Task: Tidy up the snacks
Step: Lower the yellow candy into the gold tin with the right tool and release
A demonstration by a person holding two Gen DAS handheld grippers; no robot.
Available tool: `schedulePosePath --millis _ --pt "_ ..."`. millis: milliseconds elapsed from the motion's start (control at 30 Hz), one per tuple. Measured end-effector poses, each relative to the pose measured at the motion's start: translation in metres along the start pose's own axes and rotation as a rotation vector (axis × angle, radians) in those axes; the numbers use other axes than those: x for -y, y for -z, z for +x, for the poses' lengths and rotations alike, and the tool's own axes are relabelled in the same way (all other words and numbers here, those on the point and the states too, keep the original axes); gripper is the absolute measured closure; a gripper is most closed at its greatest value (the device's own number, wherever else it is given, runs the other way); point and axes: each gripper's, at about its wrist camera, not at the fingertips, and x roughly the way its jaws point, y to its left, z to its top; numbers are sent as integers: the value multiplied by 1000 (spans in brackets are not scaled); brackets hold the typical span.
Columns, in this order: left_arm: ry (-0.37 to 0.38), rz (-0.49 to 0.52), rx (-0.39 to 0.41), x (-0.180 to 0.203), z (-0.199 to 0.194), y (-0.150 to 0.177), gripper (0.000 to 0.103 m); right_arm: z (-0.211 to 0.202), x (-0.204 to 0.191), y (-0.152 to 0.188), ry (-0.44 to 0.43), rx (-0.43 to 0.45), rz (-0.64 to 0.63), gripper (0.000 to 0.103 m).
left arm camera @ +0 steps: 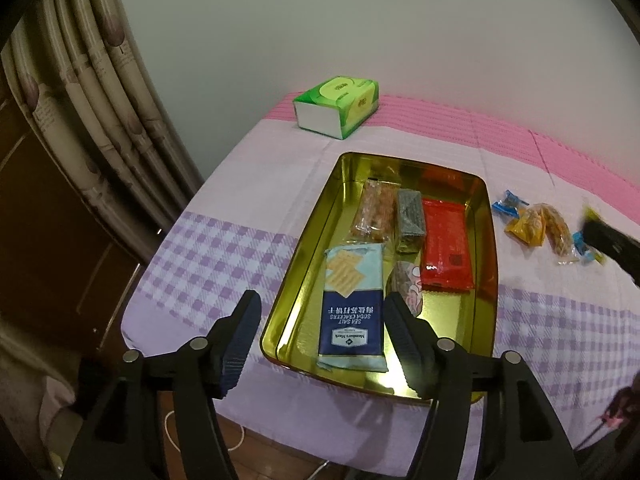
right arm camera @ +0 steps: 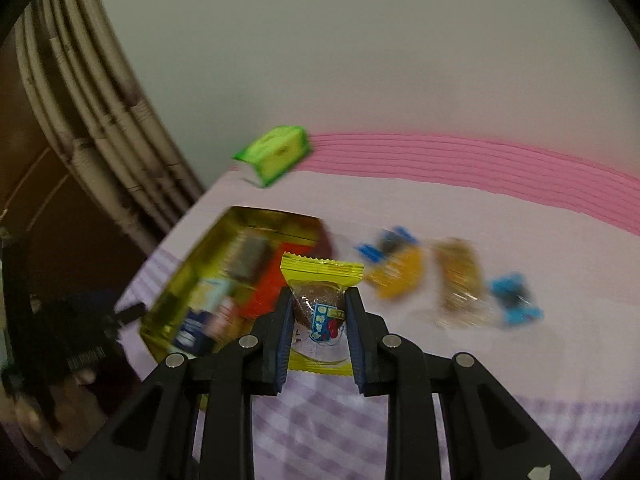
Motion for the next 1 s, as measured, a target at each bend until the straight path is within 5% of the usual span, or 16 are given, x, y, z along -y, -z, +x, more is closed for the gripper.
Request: schedulePosePath --millis 467,1000 --pt "-15 13 -7 -1 5 -1 37 97 -50 -32 -31 -108 -37 79" --pt "1 19 -31 1 9 -1 35 124 -46 -36 -2 -137 -5 77"
